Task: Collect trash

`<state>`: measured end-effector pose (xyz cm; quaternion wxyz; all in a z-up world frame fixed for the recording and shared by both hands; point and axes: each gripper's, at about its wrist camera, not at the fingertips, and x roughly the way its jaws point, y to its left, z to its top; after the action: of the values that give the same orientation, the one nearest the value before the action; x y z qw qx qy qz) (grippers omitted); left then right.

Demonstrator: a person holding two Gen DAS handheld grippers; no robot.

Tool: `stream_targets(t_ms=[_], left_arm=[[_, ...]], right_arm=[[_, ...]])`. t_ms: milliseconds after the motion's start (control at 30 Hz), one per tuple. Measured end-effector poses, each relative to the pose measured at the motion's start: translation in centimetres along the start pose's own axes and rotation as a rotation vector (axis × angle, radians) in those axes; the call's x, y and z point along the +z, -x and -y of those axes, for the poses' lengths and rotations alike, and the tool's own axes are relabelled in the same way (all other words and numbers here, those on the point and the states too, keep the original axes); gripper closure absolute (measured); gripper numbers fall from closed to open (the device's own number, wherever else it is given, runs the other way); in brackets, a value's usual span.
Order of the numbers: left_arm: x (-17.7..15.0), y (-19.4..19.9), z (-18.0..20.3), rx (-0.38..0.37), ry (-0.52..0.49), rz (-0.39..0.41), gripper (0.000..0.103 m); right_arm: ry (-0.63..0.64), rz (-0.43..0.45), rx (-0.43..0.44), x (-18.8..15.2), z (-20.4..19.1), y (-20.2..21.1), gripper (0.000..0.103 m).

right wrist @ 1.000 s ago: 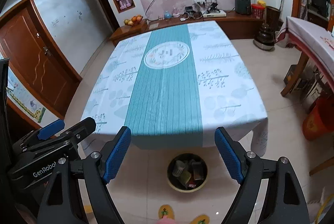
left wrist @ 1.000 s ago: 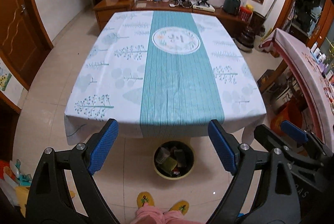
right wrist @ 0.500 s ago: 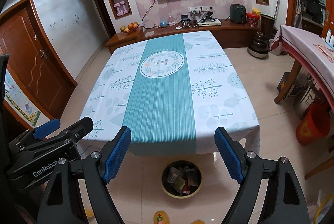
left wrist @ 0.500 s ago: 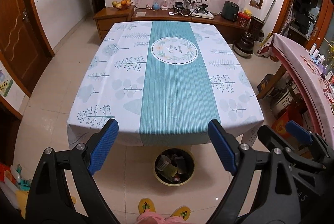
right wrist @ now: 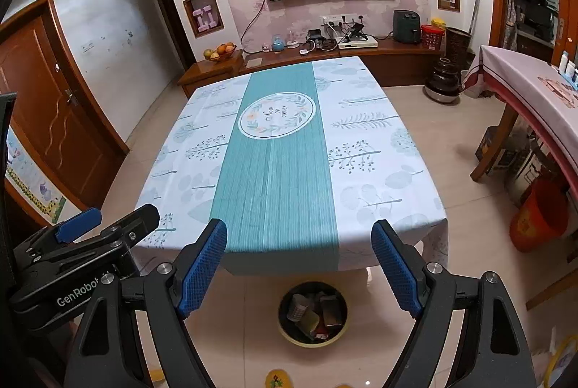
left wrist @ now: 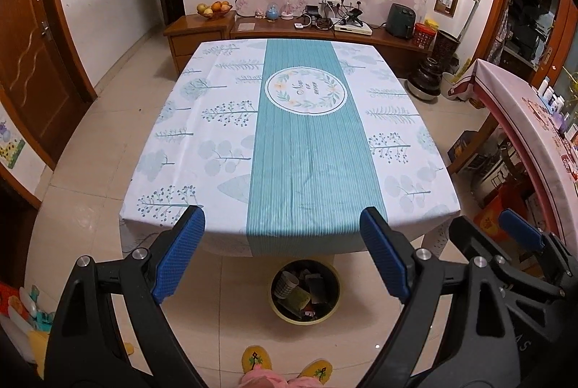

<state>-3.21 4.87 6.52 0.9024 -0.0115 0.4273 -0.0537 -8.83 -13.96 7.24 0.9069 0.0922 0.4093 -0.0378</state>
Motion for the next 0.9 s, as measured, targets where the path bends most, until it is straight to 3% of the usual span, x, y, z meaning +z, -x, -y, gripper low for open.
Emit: stream_targets(t_ms=[900], left_arm=[[0.4, -1.1, 0.8, -0.019, -0.018, -0.015, 0.017]], right_arm=[[-0.015, 0.007, -0.016, -0.1, 0.3, 0.5, 0.020]])
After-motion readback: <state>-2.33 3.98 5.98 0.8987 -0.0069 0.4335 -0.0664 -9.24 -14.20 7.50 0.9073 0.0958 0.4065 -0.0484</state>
